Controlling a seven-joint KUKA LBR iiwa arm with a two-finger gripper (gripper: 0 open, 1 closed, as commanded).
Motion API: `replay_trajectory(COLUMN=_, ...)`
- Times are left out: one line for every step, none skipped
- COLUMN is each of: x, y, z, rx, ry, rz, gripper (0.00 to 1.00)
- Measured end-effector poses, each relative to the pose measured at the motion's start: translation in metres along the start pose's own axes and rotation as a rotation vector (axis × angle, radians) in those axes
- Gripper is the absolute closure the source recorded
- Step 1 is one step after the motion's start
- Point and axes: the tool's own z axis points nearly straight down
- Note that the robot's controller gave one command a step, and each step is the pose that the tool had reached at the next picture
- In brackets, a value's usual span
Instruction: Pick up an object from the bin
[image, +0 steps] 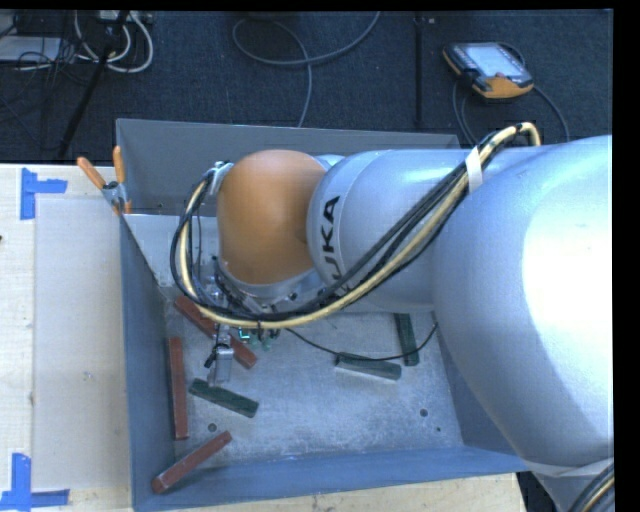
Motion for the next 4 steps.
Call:
replay_trajectory(x=-0.002, y=-0.001, z=-0.004, rx=-0.002, ry=-0.007, rz=0.004, gripper=0.0)
replay_trajectory(x=-0.005, y=-0.029, z=0.017, rx=-0.004, ry=-0.009, rz=0.059, gripper=0.0)
replay_trajectory(x=-0.033, y=-0.04, z=0.06, rx=-0.003, ry=-0.008, rz=0.104, gripper=1.0)
replay_trajectory(x=-0.033, y=-0.04, z=0.06, rx=-0.003, ry=-0.008, rz=0.104, gripper=1.0)
